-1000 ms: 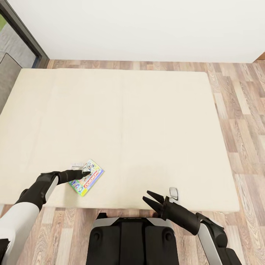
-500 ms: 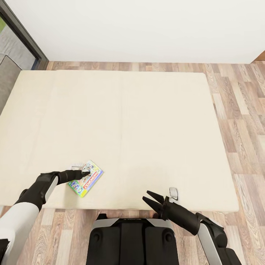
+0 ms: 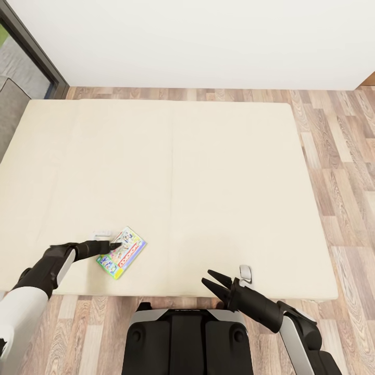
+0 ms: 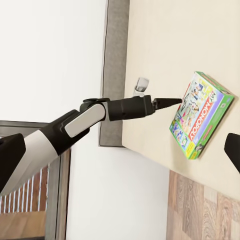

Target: Put all the toys in the child's room - the three board games (two on the bed and one on the table), the two jigsaw puzzles on the table, and the tennis ball on the table - inside the toy box on the table in the child's room.

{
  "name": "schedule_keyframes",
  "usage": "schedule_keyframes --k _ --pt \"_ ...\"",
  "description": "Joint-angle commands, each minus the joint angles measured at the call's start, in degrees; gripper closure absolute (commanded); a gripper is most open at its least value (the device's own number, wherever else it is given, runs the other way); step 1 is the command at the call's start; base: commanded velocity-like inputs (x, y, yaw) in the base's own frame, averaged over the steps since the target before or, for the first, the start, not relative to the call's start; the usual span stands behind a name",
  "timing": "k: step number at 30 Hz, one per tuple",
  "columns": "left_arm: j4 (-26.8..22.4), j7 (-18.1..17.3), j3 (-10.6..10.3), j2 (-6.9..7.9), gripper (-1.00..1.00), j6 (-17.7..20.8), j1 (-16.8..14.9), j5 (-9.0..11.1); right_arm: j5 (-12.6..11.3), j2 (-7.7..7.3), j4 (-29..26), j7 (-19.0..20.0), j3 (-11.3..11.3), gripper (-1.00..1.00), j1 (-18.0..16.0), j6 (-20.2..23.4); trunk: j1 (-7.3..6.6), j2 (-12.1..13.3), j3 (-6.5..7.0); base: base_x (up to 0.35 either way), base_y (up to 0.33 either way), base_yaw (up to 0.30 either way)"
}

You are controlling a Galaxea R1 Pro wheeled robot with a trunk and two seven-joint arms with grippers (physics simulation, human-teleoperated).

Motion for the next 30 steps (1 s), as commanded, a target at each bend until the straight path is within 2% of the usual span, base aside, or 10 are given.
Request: schedule_keyframes --k 1,12,30 --pt "-0.05 -0.05 0.15 0.1 -1.0 0.51 -0.01 0.27 -0.21 0.04 -0.02 0.07 -0.07 -1.0 -0.01 0.41 0.03 -0.08 -0.06 0.0 0.0 0.0" --pt "-0.02 2.03 0.04 0.22 -1.0 0.47 -0.01 0.3 -0.27 0.04 0.01 0.05 -0.07 -1.0 -0.03 0.41 0.03 -0.08 -0.06 0.0 0.0 0.0" --pt "0.11 2.25 -0.63 0.22 -1.0 0.2 -0.01 0.28 -0.28 0.04 0.01 0.02 -0.08 -1.0 -0.06 0.46 0.03 -0.08 -0.28 0.0 0.0 0.0"
